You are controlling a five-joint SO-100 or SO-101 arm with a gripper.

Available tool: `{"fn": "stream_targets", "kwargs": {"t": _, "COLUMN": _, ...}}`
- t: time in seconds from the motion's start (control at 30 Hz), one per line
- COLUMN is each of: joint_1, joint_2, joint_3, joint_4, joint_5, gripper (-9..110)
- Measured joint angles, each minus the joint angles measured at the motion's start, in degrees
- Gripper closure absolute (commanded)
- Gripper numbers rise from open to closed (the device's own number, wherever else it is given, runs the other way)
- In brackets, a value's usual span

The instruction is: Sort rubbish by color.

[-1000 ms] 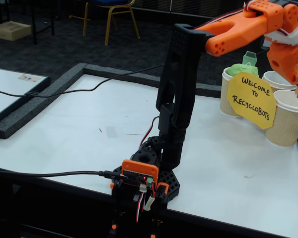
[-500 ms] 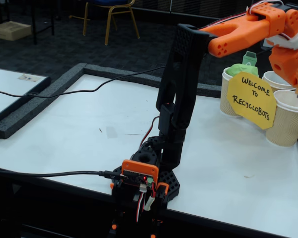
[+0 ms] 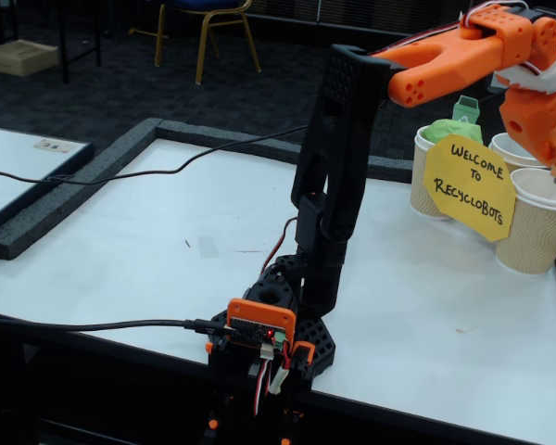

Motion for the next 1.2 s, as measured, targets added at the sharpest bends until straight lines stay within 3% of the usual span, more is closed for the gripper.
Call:
{"fn": "stream_targets", "kwargs": {"t": 0.33, "joint_1": -0.44, "joint_2": 0.0, "joint_3": 0.0, "joint_4": 2.72, "joint_5": 0.0, "gripper": 68}}
{"fn": "stream_targets", "kwargs": {"t": 0.57, "joint_1": -0.44, "joint_2": 0.0, "joint_3": 0.0, "joint_4": 5.98, "joint_5": 0.0, "gripper": 92}}
{"fn": "stream_targets", "kwargs": {"t": 0.77, "joint_1": -0.44, "joint_2": 1.58, "joint_3": 0.0, "joint_4": 9.32, "joint_5": 0.0, "gripper": 98}}
{"fn": "stream_targets", "kwargs": {"t": 1.2, "joint_1": -0.44, "joint_2": 39.64, "joint_3": 21.27, "joint_4": 12.39, "joint_5": 0.0, "gripper": 101}}
